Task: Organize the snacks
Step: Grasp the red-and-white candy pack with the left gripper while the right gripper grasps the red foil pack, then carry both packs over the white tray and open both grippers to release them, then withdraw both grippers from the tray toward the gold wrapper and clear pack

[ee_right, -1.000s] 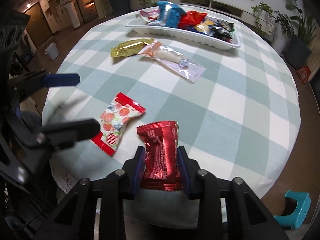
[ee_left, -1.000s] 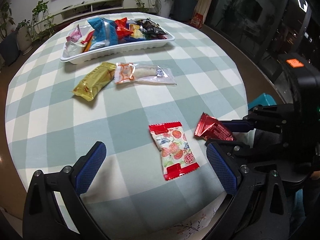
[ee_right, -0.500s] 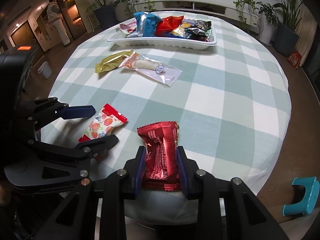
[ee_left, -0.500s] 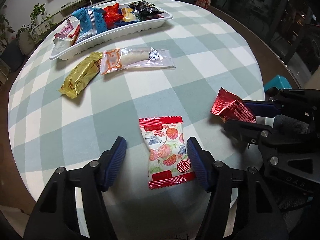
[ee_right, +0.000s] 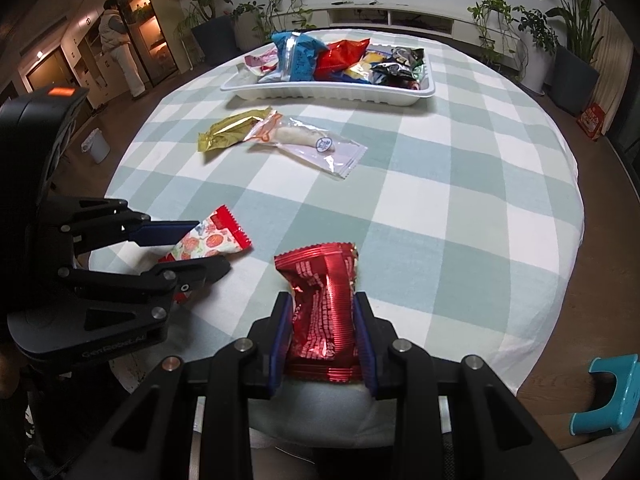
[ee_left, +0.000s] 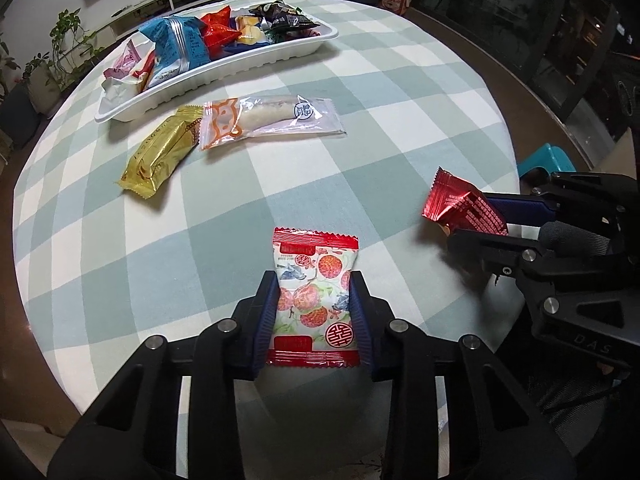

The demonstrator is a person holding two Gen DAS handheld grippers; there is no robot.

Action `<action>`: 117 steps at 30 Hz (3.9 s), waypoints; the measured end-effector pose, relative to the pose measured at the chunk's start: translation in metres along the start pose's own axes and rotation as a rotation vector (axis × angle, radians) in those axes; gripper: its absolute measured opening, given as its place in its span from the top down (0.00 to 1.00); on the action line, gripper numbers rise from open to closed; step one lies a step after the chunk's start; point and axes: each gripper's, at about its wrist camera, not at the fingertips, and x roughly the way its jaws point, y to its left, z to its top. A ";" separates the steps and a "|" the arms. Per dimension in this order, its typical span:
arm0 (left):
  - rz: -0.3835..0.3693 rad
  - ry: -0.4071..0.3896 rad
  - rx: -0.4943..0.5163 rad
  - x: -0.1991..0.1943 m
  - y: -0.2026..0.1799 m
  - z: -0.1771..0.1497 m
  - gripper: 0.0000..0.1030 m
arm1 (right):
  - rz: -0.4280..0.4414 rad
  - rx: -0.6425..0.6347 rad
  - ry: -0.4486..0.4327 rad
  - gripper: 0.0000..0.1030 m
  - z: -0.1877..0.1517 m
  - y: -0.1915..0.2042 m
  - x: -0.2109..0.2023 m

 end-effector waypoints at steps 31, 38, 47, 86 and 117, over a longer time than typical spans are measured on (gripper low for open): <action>-0.091 -0.367 -0.298 -0.103 0.205 0.149 0.69 | -0.021 0.197 -0.265 0.68 0.166 -0.084 -0.061; -0.062 -0.327 -0.285 -0.066 0.233 0.214 0.69 | -0.014 0.129 -0.257 0.68 0.244 -0.059 -0.017; -0.078 -0.255 -0.275 0.009 0.247 0.247 0.69 | -0.030 0.106 -0.135 0.68 0.282 -0.048 0.068; 0.023 -0.350 -0.243 0.000 0.226 0.215 0.04 | 0.007 0.147 -0.200 0.12 0.265 -0.058 0.077; 0.134 -0.257 -0.141 -0.006 0.111 0.042 0.00 | 0.073 0.065 -0.336 0.00 0.090 -0.012 0.026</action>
